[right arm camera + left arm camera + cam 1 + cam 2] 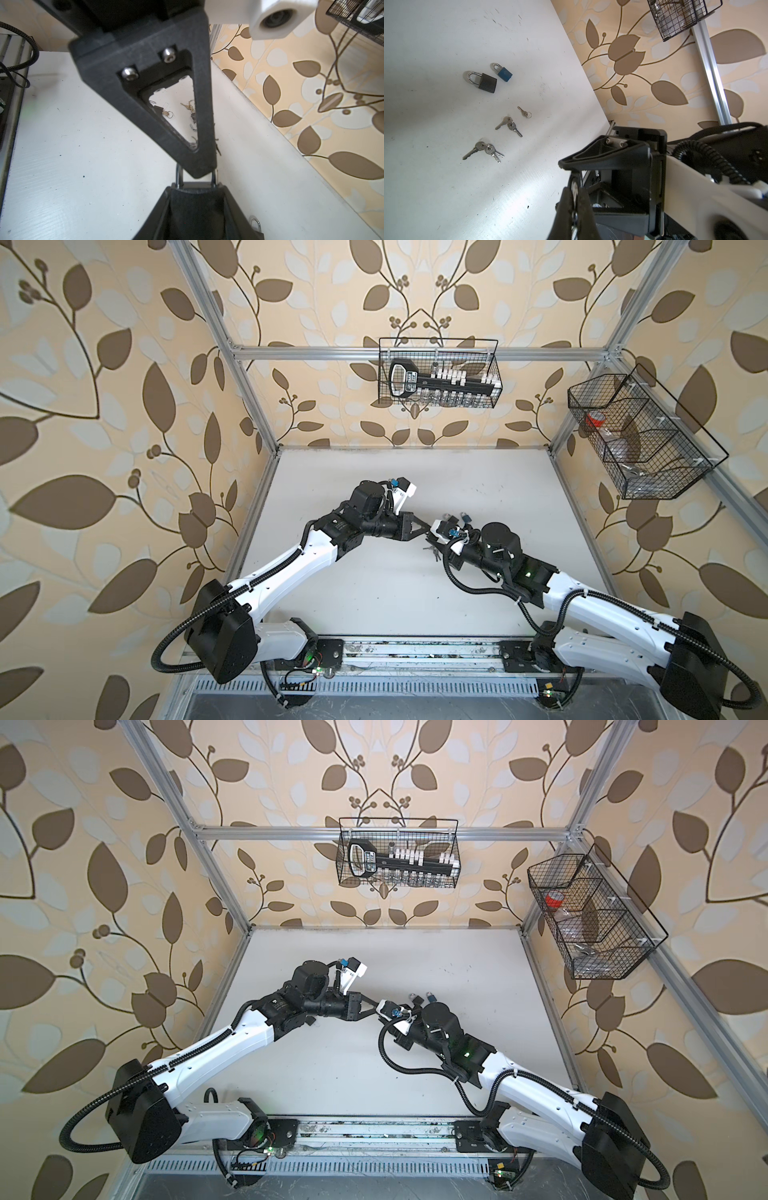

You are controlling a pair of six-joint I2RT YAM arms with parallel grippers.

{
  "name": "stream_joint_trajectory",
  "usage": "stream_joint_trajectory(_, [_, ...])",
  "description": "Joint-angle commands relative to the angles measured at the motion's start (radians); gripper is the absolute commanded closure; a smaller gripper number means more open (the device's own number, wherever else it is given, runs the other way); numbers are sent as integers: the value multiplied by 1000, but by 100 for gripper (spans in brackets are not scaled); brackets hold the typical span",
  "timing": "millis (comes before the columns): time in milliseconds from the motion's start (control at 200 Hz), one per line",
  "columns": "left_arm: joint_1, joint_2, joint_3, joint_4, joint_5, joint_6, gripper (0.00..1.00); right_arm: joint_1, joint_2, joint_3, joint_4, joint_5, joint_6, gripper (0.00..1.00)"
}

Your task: Lock with the key

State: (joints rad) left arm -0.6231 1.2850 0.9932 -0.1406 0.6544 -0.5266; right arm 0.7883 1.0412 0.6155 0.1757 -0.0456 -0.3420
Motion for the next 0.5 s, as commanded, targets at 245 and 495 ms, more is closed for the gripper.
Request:
stream_joint_trajectory(245, [-8,-16,47,11,-15,33,100,11,-21,28,10,23,0,92])
stream_joint_trajectory(495, [78,-139,-21,-114,-362,-21,57,-7,26,47,-16,208,67,100])
